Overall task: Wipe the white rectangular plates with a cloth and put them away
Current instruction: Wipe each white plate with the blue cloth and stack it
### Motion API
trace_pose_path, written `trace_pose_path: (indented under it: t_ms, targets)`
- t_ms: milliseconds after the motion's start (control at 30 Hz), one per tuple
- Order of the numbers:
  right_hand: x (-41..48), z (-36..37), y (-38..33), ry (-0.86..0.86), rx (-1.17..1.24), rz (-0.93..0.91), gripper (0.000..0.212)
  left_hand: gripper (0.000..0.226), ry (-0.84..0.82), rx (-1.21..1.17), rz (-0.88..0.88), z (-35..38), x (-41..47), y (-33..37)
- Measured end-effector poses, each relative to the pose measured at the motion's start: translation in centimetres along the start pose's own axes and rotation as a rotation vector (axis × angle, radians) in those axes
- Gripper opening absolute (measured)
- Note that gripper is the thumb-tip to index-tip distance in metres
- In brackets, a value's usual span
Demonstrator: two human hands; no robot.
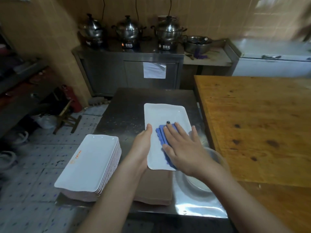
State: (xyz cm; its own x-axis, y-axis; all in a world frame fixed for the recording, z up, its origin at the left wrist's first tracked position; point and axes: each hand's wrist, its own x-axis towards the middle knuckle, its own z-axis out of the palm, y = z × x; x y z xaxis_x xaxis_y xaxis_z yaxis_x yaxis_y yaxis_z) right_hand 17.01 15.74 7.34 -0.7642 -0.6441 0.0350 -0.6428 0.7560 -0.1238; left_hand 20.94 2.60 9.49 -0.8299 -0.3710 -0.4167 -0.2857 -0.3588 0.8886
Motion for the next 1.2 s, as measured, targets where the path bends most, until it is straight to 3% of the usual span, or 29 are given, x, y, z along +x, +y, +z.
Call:
trace_pose_path:
  t_ms: [200,433,567,867,1033,1200]
  targets:
    - [2.9,-2.2,1.4,0.056,-0.140,0.175,0.059,0.038,0.030,0.063,0.015,-0.8,0.2,1.2]
    - [0.2,-2.8,-4.3,-0.064,0.110,-0.046,0.059,0.048,0.139,0.182,0.012,-3.5,1.6,3.1]
    - [3.0,-3.3,-7.0,-0.024,0.146,-0.155,0.057,0.057,0.200,0.120,-0.052,-4.0,2.5,3.8]
    - [12.1,-3.5,-5.4,0.075,-0.093,0.099,0.053,0.050,0.114,0.152,0.004,-4.8,3.1,4.2]
    - [10.9,-3.5,-4.9,0.084,-0.079,0.216,0.055,0.044,0.139,0.068,0.045,-6.9,3.6,6.1]
    - [6.9,-1.8,-8.1,0.058,0.009,-0.006,0.056,0.047,0.141,0.086,0.003,-7.9,4.0,6.3]
